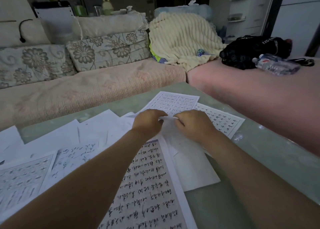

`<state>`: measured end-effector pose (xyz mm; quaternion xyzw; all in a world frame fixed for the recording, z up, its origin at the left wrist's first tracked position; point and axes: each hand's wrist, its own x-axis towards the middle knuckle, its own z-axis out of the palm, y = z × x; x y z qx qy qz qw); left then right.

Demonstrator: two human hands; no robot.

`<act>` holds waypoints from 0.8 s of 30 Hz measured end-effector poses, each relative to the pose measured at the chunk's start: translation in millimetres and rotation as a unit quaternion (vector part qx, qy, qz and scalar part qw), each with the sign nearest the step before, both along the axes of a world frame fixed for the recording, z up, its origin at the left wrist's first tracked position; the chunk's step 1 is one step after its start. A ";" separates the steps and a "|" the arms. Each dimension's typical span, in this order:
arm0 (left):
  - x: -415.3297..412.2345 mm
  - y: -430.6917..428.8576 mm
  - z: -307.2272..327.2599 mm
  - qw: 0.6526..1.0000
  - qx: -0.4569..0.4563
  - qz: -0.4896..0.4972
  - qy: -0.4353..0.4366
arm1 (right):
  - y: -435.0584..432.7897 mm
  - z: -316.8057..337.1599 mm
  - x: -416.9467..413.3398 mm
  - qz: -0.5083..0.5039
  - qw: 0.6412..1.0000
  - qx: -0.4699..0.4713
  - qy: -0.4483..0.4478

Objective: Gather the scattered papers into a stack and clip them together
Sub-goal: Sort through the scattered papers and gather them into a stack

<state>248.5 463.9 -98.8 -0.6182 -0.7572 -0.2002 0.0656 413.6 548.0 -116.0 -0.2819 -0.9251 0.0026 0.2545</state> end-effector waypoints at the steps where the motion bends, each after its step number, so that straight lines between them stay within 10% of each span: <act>1: 2.3 -4.6 4.1 1.000 0.008 0.012 0.011 | 0.7 1.4 3.0 0.003 0.999 -0.037 0.027; 6: 11.7 -51.2 27.3 0.998 0.028 0.055 0.030 | -19.9 26.8 7.1 -0.099 0.921 -0.320 0.200; 11: 35.4 -126.0 50.6 0.997 -0.046 0.008 -0.058 | -72.8 65.2 10.6 -0.130 0.605 -0.713 0.331; 18: 60.2 -223.0 56.6 0.972 -0.116 -0.085 -0.184 | -131.1 64.6 21.3 -0.170 0.770 -0.601 0.133; 24: 31.7 -260.2 38.6 0.951 -0.044 0.161 -0.261 | -185.5 54.2 40.6 -0.166 0.868 -0.466 0.037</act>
